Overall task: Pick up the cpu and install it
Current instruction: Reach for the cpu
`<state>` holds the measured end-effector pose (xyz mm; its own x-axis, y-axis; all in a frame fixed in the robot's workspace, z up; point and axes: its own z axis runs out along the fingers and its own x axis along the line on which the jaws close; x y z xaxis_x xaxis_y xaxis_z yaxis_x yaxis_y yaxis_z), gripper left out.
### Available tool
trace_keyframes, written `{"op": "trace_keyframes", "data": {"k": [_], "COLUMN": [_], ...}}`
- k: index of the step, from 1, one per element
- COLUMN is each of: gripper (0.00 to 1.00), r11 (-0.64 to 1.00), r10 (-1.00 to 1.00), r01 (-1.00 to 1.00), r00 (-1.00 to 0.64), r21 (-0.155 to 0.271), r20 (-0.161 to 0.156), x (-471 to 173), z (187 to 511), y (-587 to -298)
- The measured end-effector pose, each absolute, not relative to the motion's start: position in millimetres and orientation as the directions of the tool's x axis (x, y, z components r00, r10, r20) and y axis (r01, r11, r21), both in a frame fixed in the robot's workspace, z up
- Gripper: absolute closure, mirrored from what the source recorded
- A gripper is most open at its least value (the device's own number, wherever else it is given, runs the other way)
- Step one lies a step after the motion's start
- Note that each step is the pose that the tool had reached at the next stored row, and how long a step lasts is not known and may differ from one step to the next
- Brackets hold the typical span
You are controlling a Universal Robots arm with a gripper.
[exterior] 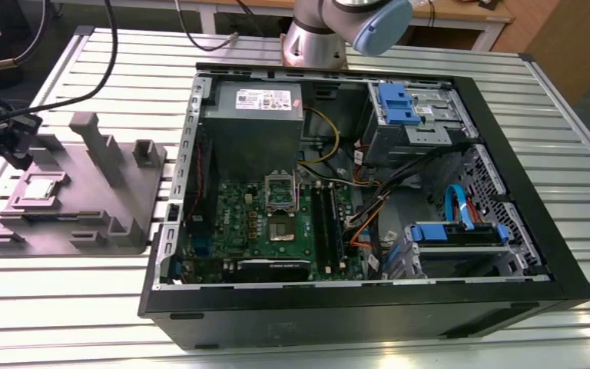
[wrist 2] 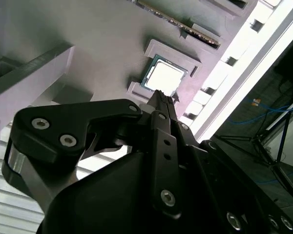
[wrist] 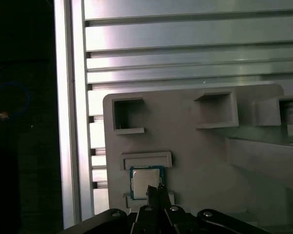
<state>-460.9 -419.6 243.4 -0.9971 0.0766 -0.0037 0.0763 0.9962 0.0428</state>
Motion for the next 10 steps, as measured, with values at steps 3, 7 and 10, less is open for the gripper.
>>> {"op": "trace_keyframes", "data": {"k": [3, 7, 10], "gripper": [0.86, 0.86, 0.86], "r11": [0.996, 0.996, 0.996], "r10": [0.077, 0.077, 0.077], "r01": [0.077, 0.077, 0.077], "r00": [-0.997, -0.997, -0.997], "r21": [0.043, 0.042, 0.042], "r20": [-0.001, 0.003, 0.004], "x": [-461.7, -461.7, -461.8], "z": [237.9, 231.0, 228.8], "y": [-420.7, -423.9, -424.4]}}
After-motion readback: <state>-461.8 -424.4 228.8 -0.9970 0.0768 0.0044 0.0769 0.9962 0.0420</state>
